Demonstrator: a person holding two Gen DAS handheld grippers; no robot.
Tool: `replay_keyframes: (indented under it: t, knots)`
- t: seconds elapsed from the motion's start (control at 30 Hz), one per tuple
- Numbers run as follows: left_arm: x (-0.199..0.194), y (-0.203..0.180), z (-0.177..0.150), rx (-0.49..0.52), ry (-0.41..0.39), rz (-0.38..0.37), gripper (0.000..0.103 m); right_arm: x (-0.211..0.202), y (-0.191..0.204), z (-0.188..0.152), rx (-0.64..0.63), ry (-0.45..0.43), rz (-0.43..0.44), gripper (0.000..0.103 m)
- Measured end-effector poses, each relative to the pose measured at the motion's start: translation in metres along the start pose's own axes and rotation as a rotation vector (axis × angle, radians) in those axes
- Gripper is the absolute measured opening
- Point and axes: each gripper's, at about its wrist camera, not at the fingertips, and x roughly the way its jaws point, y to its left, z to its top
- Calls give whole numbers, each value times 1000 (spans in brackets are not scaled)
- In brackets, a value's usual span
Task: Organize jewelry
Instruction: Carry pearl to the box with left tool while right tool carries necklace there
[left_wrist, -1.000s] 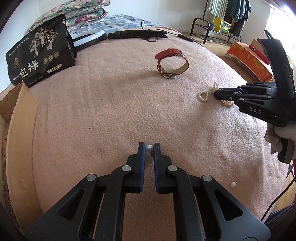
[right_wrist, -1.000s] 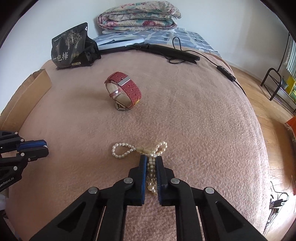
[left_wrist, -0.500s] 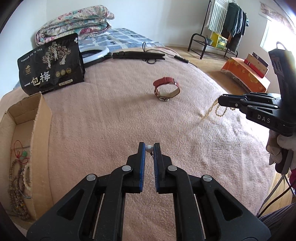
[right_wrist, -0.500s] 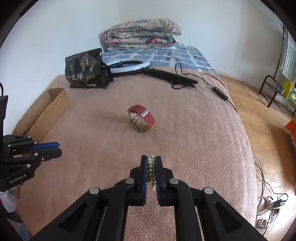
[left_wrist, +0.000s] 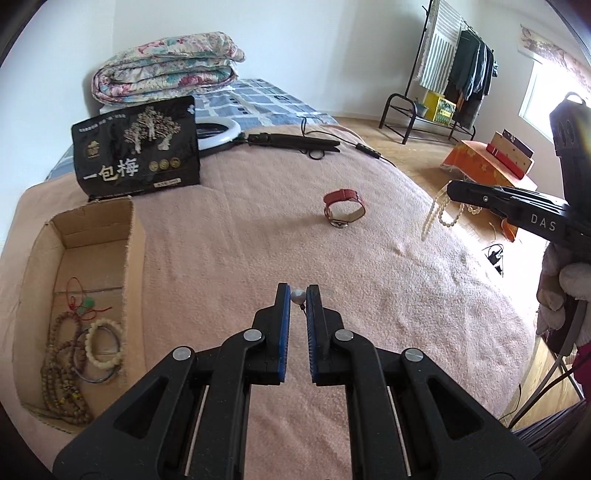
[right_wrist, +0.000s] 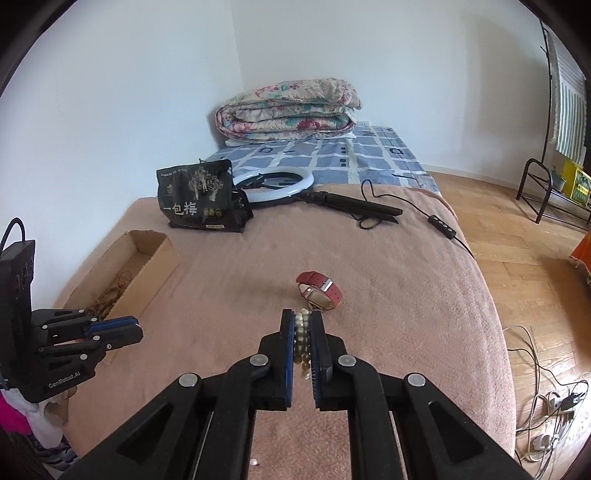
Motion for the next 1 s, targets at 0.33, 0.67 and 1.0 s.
replay_keyframes:
  t: [0.33, 0.67, 1.0]
  knots:
    - [-37, 44, -4, -53, -41, 52, 6, -1, 65, 21, -58, -44, 94, 5]
    - [-66, 100, -7, -117, -65, 124, 6, 22, 132, 45, -96, -69, 194, 5]
    - [-75, 168, 6, -202, -75, 176, 6, 59, 185, 56, -148, -45, 257, 5]
